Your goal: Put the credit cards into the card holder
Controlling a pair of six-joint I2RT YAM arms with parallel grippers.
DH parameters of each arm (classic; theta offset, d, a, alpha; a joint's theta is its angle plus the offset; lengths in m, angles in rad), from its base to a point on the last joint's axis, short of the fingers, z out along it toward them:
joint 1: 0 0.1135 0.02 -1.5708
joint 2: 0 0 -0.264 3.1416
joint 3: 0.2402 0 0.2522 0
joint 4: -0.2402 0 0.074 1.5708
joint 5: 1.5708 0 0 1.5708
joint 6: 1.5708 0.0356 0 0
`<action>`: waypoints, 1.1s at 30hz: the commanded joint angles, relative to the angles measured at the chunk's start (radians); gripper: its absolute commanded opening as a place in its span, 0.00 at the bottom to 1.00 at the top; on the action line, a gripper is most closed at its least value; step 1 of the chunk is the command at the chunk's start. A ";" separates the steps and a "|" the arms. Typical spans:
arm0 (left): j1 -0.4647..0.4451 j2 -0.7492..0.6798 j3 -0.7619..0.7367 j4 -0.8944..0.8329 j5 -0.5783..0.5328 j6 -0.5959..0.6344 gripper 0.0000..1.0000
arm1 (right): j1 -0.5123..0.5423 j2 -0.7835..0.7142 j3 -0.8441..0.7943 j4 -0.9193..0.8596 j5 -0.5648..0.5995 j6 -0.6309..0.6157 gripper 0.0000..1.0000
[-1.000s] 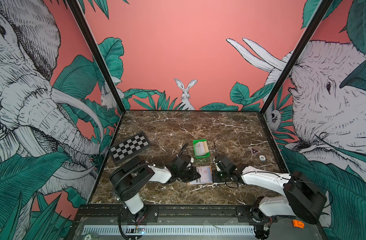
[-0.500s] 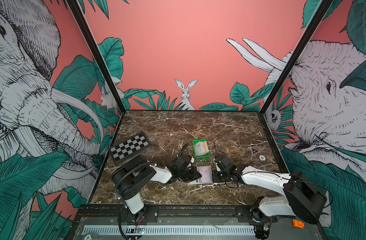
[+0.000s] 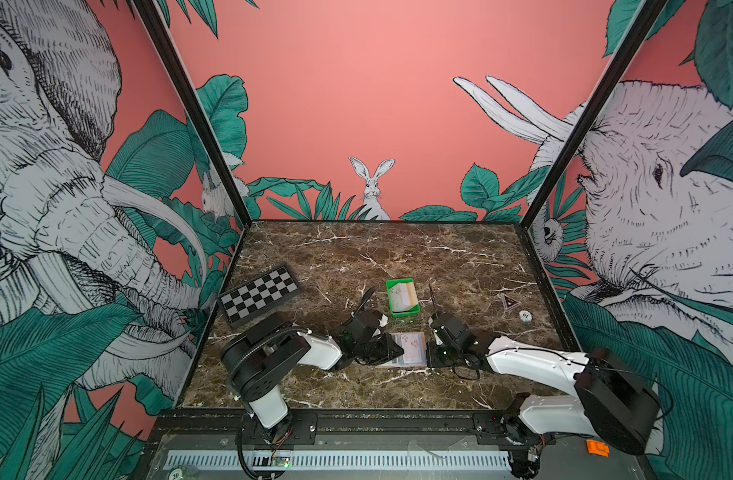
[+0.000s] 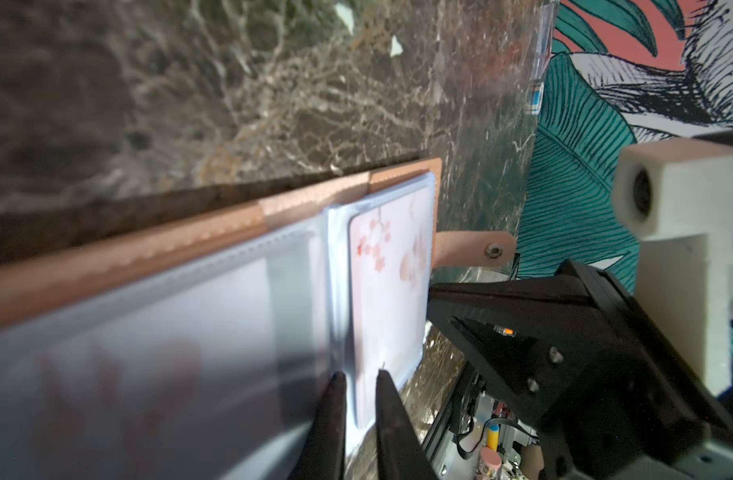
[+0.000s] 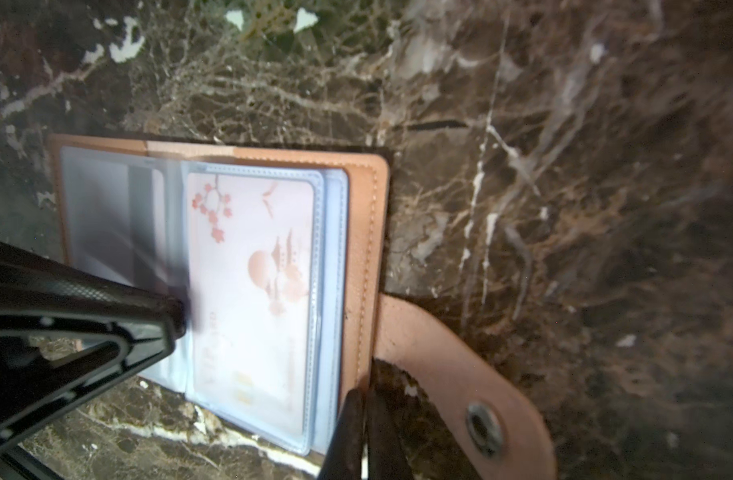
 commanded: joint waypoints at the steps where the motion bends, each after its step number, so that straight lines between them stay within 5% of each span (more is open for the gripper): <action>1: -0.006 -0.106 -0.019 -0.120 -0.045 0.058 0.21 | 0.007 -0.051 -0.036 0.015 0.043 0.018 0.08; 15: 0.019 -0.368 -0.068 -0.377 -0.108 0.166 0.32 | 0.010 -0.212 -0.087 0.046 0.064 0.027 0.15; 33: 0.117 -0.493 -0.227 -0.330 -0.067 0.173 0.46 | 0.017 -0.055 -0.054 0.128 -0.012 0.030 0.23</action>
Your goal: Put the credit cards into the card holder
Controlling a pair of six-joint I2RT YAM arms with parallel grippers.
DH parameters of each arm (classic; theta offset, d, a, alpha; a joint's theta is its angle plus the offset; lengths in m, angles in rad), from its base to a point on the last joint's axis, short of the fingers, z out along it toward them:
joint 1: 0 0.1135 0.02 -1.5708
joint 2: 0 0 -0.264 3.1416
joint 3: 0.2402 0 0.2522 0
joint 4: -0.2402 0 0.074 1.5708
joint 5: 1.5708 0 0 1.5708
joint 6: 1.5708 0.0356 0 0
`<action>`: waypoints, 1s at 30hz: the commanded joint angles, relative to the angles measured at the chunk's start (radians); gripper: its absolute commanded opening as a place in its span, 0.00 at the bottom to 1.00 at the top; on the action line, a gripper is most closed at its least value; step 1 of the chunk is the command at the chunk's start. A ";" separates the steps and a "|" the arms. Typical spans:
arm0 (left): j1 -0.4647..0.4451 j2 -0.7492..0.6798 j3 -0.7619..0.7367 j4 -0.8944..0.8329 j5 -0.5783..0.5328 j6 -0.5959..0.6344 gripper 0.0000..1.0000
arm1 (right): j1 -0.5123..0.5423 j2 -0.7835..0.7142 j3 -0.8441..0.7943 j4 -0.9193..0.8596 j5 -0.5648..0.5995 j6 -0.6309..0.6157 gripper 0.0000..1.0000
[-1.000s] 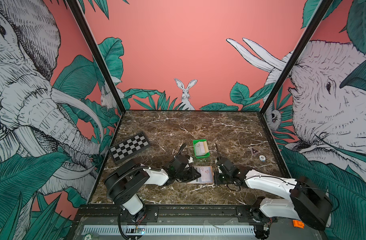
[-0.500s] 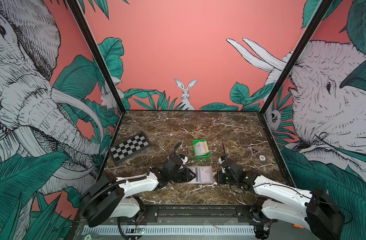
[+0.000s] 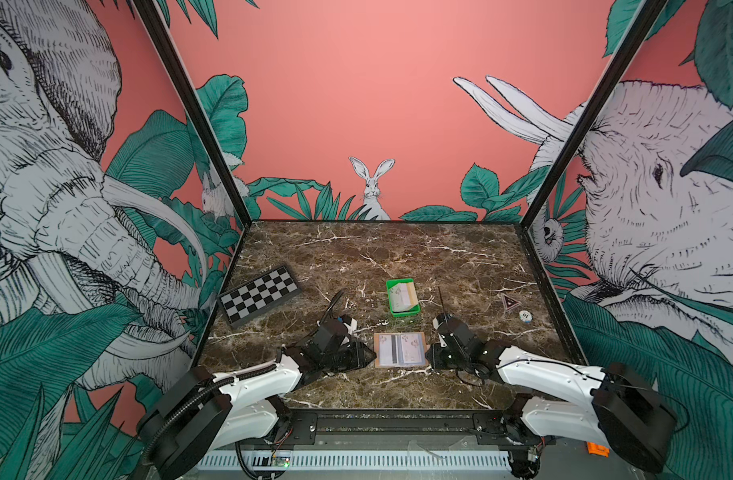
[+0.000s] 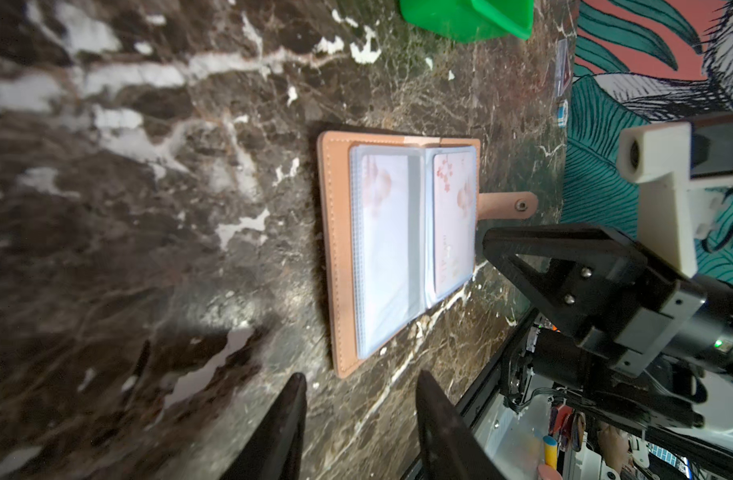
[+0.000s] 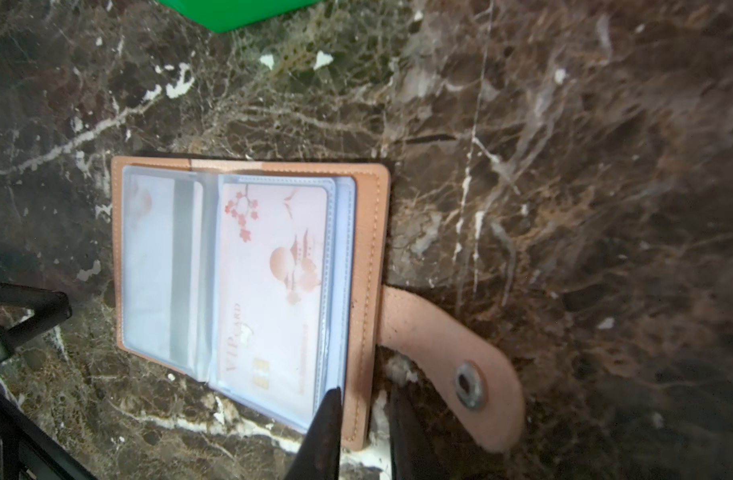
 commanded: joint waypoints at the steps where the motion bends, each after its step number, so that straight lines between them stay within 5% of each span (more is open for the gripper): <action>1: 0.005 0.001 -0.016 0.031 0.011 0.010 0.47 | 0.011 0.025 0.021 0.040 -0.014 0.004 0.23; 30: -0.004 0.242 -0.004 0.365 0.134 -0.071 0.51 | 0.035 0.103 0.039 0.001 0.024 0.020 0.23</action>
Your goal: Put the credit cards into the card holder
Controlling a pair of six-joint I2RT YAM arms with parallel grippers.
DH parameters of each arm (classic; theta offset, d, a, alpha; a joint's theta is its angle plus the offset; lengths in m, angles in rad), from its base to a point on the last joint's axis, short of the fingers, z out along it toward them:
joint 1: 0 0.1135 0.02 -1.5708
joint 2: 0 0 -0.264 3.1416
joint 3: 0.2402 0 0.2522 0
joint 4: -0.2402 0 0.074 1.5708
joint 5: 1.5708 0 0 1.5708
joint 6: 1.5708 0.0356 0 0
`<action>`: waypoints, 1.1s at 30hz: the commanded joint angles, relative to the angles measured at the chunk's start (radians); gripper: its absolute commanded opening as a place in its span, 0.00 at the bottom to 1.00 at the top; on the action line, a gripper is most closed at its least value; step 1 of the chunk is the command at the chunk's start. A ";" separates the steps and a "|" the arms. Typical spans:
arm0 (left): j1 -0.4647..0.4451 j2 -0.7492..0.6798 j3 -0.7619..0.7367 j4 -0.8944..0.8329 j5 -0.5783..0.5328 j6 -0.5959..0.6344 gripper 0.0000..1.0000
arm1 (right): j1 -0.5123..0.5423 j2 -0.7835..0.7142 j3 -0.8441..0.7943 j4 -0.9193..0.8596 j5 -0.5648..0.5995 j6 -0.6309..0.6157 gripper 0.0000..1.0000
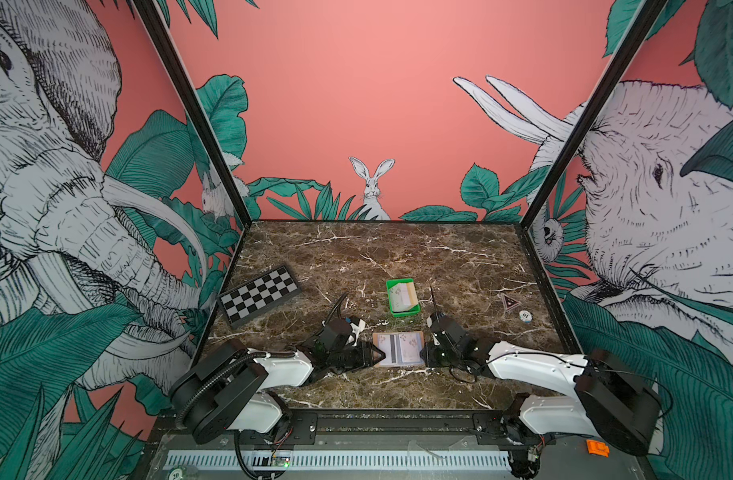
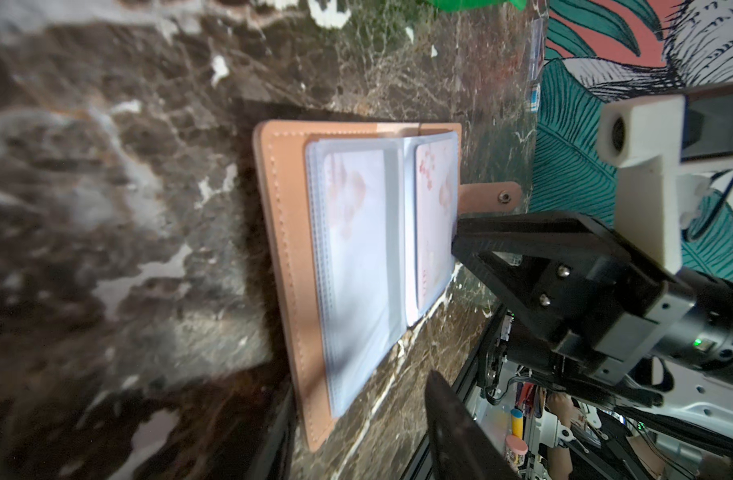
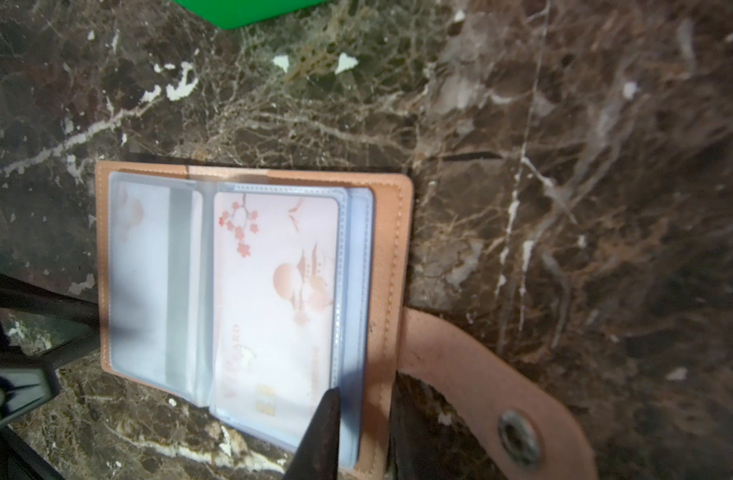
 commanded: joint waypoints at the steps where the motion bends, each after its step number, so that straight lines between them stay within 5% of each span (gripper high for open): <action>1: -0.009 0.005 0.014 0.048 0.026 -0.020 0.50 | 0.009 0.020 -0.001 -0.039 0.018 0.009 0.23; 10: -0.071 -0.052 0.135 -0.111 0.008 0.061 0.47 | 0.011 0.063 0.030 -0.081 0.041 0.000 0.23; 33: -0.183 0.193 0.274 0.105 0.040 0.023 0.58 | 0.013 -0.042 0.061 -0.212 0.110 0.004 0.24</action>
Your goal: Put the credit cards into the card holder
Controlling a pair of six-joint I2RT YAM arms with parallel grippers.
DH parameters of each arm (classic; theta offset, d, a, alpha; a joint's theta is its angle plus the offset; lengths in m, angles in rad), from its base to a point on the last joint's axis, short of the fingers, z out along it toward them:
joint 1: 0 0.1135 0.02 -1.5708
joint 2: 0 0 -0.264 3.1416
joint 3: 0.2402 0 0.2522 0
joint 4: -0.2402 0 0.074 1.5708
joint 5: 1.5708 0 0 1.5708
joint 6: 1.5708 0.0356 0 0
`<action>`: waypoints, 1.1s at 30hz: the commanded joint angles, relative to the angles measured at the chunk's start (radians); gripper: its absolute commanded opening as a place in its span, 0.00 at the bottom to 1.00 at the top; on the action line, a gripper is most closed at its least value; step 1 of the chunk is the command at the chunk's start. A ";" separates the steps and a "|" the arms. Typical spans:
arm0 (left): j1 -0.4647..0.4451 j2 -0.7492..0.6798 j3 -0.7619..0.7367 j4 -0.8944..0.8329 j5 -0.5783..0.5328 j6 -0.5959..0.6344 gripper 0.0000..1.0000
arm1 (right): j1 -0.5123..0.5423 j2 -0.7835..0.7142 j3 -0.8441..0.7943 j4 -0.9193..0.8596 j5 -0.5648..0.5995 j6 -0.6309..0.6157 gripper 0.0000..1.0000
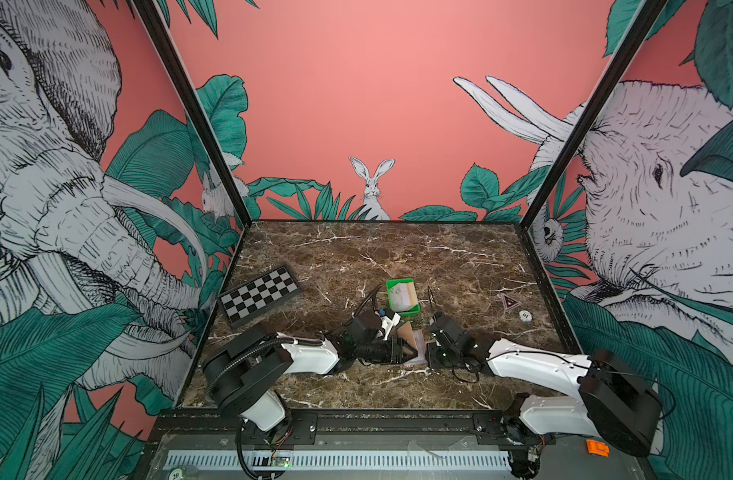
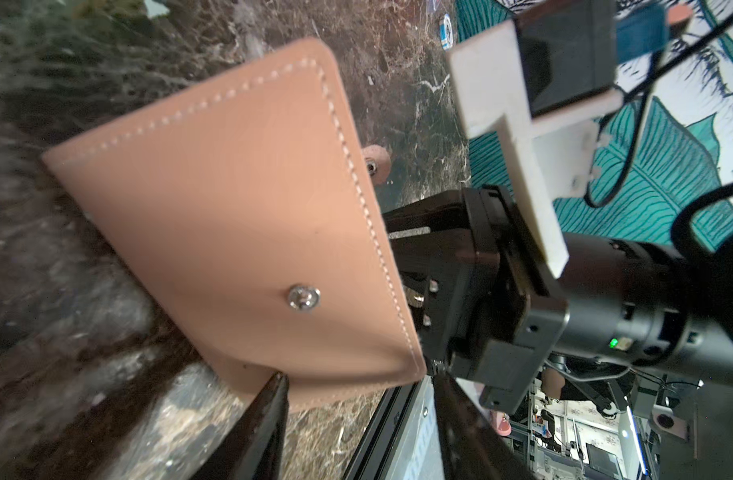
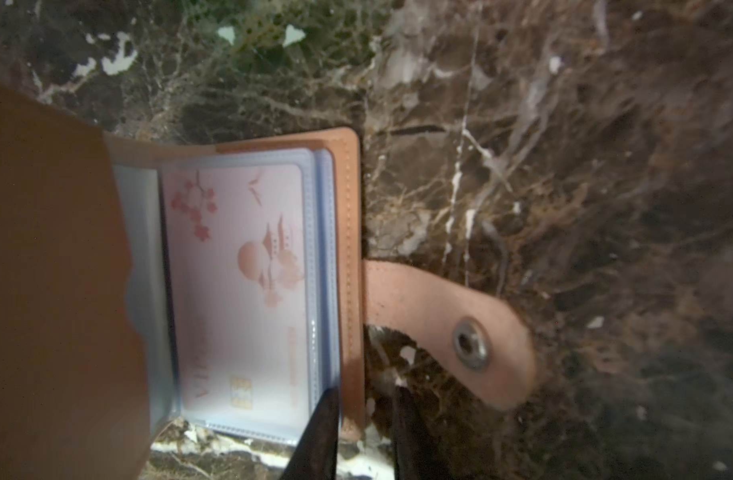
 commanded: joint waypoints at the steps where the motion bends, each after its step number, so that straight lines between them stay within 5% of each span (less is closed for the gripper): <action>1: -0.007 0.014 0.026 0.044 0.007 -0.006 0.58 | 0.007 -0.031 0.021 -0.077 0.062 0.006 0.24; 9: -0.010 0.046 0.032 0.044 -0.014 -0.005 0.54 | 0.005 -0.115 0.059 -0.190 0.134 -0.016 0.23; 14: -0.014 0.057 0.052 0.063 -0.008 -0.005 0.62 | 0.005 -0.146 0.074 -0.196 0.130 -0.026 0.23; 21: -0.016 0.078 0.078 0.059 -0.017 0.008 0.53 | 0.005 -0.207 0.110 -0.252 0.151 -0.028 0.23; 33: -0.014 0.094 0.177 -0.060 -0.067 0.088 0.53 | 0.003 -0.237 0.157 -0.323 0.170 -0.059 0.23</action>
